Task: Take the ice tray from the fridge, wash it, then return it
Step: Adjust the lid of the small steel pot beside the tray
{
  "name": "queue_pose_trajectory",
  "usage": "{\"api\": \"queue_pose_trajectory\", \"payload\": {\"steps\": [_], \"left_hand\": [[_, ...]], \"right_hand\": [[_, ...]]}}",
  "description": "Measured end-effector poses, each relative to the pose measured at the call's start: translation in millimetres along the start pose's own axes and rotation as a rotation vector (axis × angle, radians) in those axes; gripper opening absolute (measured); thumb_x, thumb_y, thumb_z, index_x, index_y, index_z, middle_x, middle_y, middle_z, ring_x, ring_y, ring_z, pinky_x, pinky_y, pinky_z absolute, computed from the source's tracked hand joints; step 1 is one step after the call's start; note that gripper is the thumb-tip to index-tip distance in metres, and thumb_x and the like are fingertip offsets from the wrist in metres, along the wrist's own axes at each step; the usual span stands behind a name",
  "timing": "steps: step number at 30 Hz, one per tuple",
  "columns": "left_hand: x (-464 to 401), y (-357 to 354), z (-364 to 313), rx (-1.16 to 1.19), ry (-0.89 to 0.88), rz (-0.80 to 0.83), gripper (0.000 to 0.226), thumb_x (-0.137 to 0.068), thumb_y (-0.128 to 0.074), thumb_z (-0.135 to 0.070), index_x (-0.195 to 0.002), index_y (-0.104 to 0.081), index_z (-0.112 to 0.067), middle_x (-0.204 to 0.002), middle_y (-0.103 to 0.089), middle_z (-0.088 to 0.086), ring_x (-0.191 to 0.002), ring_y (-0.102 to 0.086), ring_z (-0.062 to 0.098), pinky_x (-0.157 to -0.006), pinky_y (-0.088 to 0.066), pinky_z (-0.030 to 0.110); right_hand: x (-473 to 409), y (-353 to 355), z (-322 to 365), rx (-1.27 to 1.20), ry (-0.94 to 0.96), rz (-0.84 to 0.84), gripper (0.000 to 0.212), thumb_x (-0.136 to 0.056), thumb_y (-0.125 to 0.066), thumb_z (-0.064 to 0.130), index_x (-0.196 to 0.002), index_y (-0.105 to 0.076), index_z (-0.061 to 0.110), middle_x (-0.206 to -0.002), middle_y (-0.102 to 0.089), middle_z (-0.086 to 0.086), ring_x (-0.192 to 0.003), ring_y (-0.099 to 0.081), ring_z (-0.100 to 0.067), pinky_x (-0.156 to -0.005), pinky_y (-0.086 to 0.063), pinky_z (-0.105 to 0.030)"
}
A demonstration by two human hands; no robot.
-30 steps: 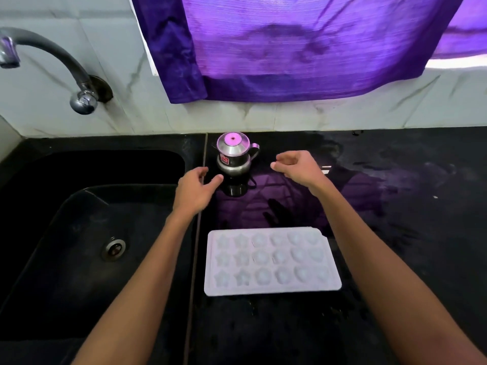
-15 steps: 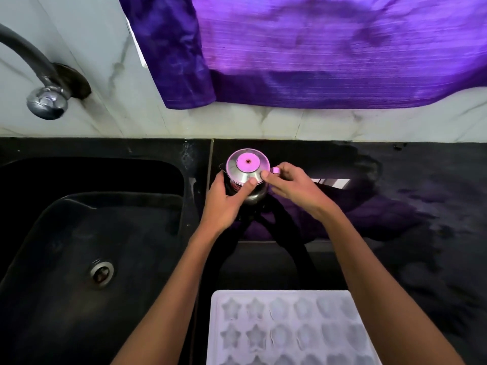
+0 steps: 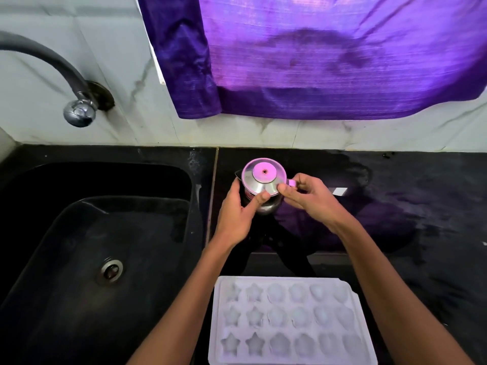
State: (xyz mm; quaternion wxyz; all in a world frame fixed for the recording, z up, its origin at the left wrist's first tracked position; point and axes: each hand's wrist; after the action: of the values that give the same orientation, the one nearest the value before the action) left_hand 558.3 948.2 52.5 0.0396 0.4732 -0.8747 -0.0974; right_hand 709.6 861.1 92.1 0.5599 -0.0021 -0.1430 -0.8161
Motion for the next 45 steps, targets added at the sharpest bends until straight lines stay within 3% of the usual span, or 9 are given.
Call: {"api": "queue_pose_trajectory", "payload": {"steps": [6,11,15,18,22,24,27,41,45], "left_hand": [[56.3,-22.5,-26.8,0.049,-0.068,0.033,0.072,-0.070,-0.062,-0.062,-0.129,-0.051,-0.023,-0.118,-0.064,-0.012,-0.109,-0.060,0.003,-0.097,-0.049,0.041],[107.4,-52.4,-41.4,0.088,-0.117,0.049,0.069,-0.073,-0.060,-0.064,-0.130,-0.050,-0.025,-0.118,-0.064,-0.012,-0.108,-0.060,0.003,-0.094,-0.051,0.038],[139.1,-80.1,-44.6,0.110,-0.116,0.063,0.068,-0.073,-0.057,-0.066,-0.128,-0.050,-0.026,-0.118,-0.064,-0.012,-0.106,-0.060,0.002,-0.092,-0.051,0.031],[155.6,-97.8,-45.6,0.146,-0.081,0.086,0.063,-0.077,-0.060,-0.061,-0.127,-0.051,-0.025,-0.118,-0.064,-0.012,-0.107,-0.060,0.001,-0.090,-0.050,0.025],[172.0,-117.5,-46.5,0.232,0.012,0.132,0.054,-0.081,-0.062,-0.054,-0.126,-0.051,-0.026,-0.120,-0.063,-0.012,-0.109,-0.058,0.002,-0.094,-0.047,0.024],[180.4,-127.8,-45.5,0.267,0.059,0.119,0.072,-0.072,-0.055,-0.067,-0.129,-0.050,-0.025,-0.122,-0.063,-0.012,-0.112,-0.058,0.004,-0.098,-0.046,0.029],[187.1,-136.5,-43.7,0.257,0.103,0.129,0.087,-0.066,-0.047,-0.076,-0.134,-0.046,-0.022,-0.128,-0.060,-0.009,-0.117,-0.056,0.007,-0.102,-0.044,0.034],[193.1,-150.5,-32.6,0.289,0.185,0.340,0.057,-0.092,-0.043,-0.055,-0.139,-0.040,-0.023,-0.134,-0.056,-0.011,-0.124,-0.050,0.002,-0.109,-0.038,0.031],[195.5,-152.4,-30.3,0.292,0.202,0.380,0.055,-0.095,-0.039,-0.052,-0.142,-0.038,-0.024,-0.136,-0.054,-0.012,-0.125,-0.047,0.000,-0.109,-0.036,0.026]], "right_hand": [[69.9,16.3,13.7,-0.032,0.054,-0.056,0.071,-0.064,-0.071,0.052,-0.089,-0.050,-0.011,-0.082,-0.059,-0.008,-0.084,-0.057,-0.018,-0.094,-0.047,-0.057],[127.8,34.9,5.8,0.004,0.078,-0.113,0.097,-0.051,-0.075,0.071,-0.091,-0.049,-0.013,-0.082,-0.055,-0.011,-0.081,-0.055,-0.019,-0.093,-0.048,-0.054],[165.1,53.1,-3.5,0.042,0.060,-0.159,0.080,-0.054,-0.075,0.064,-0.084,-0.054,-0.008,-0.082,-0.061,-0.014,-0.082,-0.060,-0.020,-0.085,-0.054,-0.043],[185.1,67.5,-8.1,0.103,0.032,-0.165,0.064,-0.051,-0.076,0.066,-0.075,-0.063,0.008,-0.079,-0.067,-0.010,-0.078,-0.066,-0.015,-0.076,-0.059,-0.030],[199.5,80.5,-10.0,0.189,0.032,-0.180,0.066,-0.057,-0.073,0.060,-0.079,-0.060,-0.001,-0.074,-0.067,-0.011,-0.068,-0.065,-0.009,-0.068,-0.058,-0.024],[205.0,84.7,-10.9,0.244,0.024,-0.188,0.085,-0.044,-0.074,0.075,-0.079,-0.062,-0.001,-0.070,-0.069,-0.006,-0.068,-0.066,-0.010,-0.067,-0.059,-0.025],[208.8,90.8,-14.2,0.315,0.016,-0.184,0.090,-0.039,-0.071,0.080,-0.080,-0.064,0.001,-0.075,-0.071,-0.009,-0.075,-0.070,-0.020,-0.073,-0.060,-0.035],[216.2,107.5,-15.6,0.387,-0.074,-0.176,0.094,-0.031,-0.072,0.082,-0.079,-0.063,0.002,-0.077,-0.071,-0.012,-0.074,-0.069,-0.019,-0.074,-0.060,-0.038],[217.4,107.3,-12.8,0.438,-0.080,-0.177,0.076,-0.044,-0.074,0.073,-0.075,-0.063,0.004,-0.076,-0.070,-0.013,-0.078,-0.070,-0.027,-0.074,-0.060,-0.040]]}}
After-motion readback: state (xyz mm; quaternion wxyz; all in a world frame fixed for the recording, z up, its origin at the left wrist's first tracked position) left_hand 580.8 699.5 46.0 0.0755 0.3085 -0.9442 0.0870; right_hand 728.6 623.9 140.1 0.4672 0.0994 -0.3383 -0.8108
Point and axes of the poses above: each hand's wrist, its own x-axis away from the middle knuckle, its own y-axis out of the back of the hand, z = x × y
